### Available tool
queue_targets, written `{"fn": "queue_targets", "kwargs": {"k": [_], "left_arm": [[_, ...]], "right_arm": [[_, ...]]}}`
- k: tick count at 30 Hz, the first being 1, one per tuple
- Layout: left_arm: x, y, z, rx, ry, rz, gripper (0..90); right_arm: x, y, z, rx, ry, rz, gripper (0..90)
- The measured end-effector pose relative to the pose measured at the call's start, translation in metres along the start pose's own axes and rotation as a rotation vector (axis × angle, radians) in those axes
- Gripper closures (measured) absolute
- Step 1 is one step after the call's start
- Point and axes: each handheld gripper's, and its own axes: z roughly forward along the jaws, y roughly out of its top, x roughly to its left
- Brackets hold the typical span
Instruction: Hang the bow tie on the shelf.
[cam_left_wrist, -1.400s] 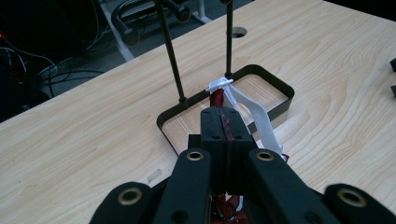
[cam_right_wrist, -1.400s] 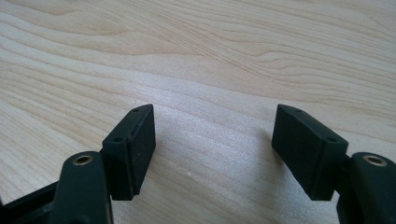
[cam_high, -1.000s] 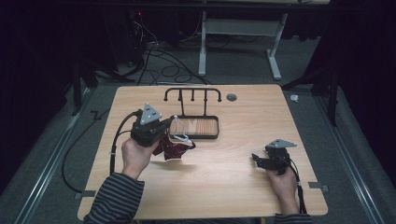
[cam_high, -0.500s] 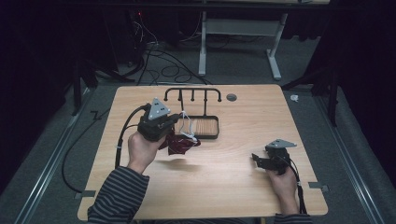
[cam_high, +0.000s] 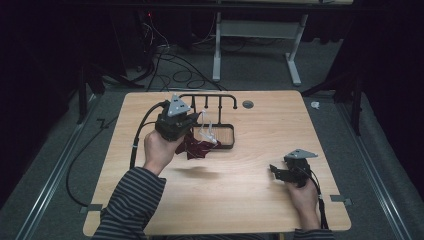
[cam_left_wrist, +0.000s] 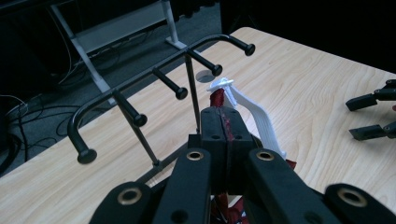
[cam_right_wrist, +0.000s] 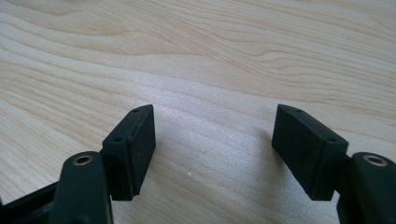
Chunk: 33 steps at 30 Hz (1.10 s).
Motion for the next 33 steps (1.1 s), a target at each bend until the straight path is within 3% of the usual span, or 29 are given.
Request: {"fn": "queue_targets", "kwargs": {"k": [7,33], "left_arm": [[0.002,0.008,0.008,0.006,0.003,0.015,89.6],[0.018,0.023,0.045,0.018,0.032,-0.022,89.5]], "right_arm": [[0.000,0.000,0.000,0.000,0.000,0.000,31.7],[0.000,0.000,0.000,0.002,0.001,0.000,31.5]]}}
